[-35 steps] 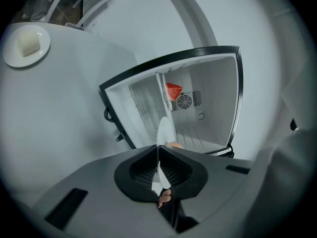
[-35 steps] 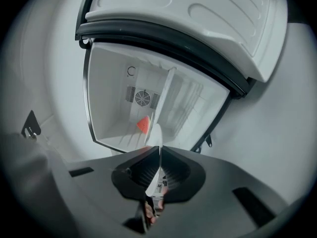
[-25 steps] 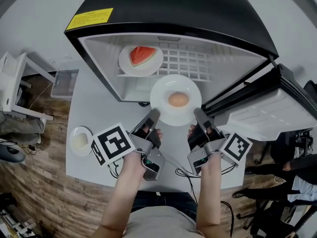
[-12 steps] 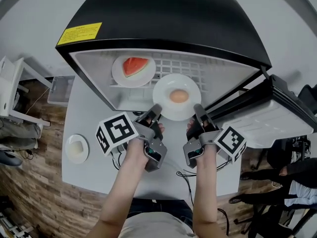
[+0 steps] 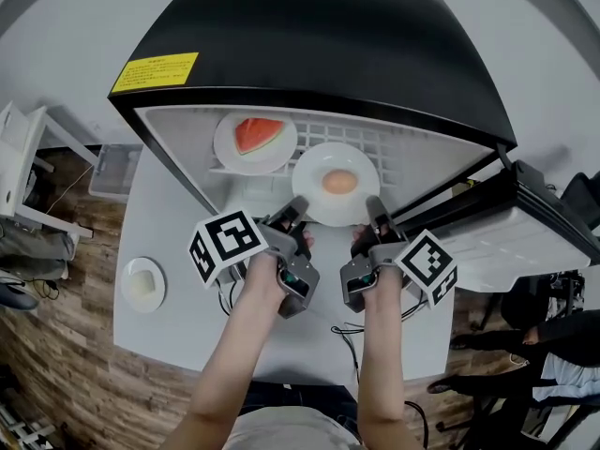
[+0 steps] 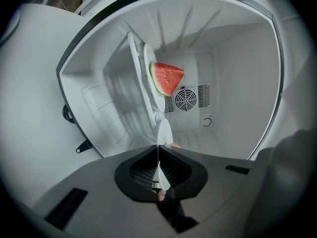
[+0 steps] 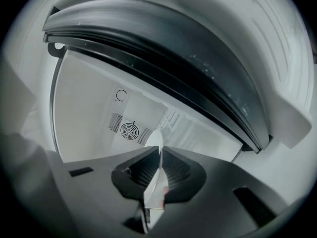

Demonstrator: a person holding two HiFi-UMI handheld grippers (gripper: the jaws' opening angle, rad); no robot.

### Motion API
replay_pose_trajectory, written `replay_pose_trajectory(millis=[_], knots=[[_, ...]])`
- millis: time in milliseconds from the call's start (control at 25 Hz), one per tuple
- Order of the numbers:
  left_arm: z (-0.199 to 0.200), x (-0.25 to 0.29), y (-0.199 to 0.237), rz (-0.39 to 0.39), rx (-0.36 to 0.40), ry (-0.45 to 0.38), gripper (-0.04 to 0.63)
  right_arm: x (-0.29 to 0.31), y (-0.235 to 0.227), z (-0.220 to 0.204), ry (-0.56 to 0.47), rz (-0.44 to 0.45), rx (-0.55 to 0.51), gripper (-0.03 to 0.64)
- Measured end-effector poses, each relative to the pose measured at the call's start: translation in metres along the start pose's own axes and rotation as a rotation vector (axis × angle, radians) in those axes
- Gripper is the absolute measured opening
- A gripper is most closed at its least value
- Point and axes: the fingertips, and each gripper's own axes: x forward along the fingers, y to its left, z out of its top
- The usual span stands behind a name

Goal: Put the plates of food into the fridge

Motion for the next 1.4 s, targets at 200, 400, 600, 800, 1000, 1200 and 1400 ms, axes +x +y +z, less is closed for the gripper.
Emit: replay_pose_trajectory(millis=[200, 400, 600, 800, 1000, 1200, 1400], knots=[[0.002, 0.002, -0.002, -0.015, -0.026, -0.004, 0.017, 0.002, 0.0, 0.0, -0.005, -0.01, -0.038, 0.029], [0.006, 0.012, -0.006, -0.017, -0.039, -0.002, 0.017, 0.001, 0.001, 0.007, -0.035, -0.053, -0.115, 0.035], [0.008, 0.018, -0.008, -0.022, -0.05, -0.01, 0.017, -0.016, 0.001, 0.001, -0.035, -0.066, -0.144, 0.048], [0.016, 0.023, -0.011, -0.027, -0.058, -0.018, 0.017, -0.018, 0.007, -0.036, 0.081, -0.016, -0.153, 0.044], [0.015, 0.024, -0.009, -0.031, -0.068, -0.009, 0.017, -0.003, 0.019, -0.062, 0.186, 0.005, -0.223, 0.018], [0.016, 0.025, -0.008, -0.037, -0.079, -0.002, 0.017, 0.007, 0.024, -0.063, 0.203, 0.001, -0.248, 0.014], [0.01, 0.029, -0.01, -0.057, -0.094, 0.056, 0.017, 0.014, 0.021, -0.053, 0.171, -0.015, -0.235, 0.014]])
